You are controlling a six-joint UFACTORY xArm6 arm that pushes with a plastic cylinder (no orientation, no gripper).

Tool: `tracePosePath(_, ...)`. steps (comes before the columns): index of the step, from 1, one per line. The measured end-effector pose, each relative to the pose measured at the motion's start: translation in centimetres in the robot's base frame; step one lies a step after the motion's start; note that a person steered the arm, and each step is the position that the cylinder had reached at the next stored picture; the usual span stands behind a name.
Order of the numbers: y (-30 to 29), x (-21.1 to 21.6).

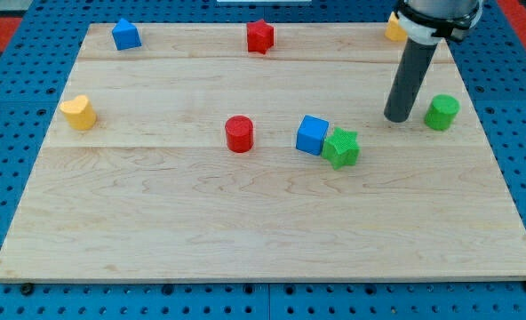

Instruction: Move the blue cube towards the bottom left

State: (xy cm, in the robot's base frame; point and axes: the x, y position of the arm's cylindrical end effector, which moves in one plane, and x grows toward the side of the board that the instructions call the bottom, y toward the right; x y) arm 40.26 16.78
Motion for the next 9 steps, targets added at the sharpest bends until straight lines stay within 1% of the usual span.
tracePosePath(1, -2.7, 0.5)
tracePosePath(2, -7.8, 0.1)
tracePosePath(3, -11.3, 0.2)
tracePosePath(4, -11.4, 2.9)
tracePosePath(5, -11.0, 4.7)
tracePosePath(6, -10.8, 8.0)
tracePosePath(8, -9.0, 12.8)
tracePosePath(9, -10.5, 15.8)
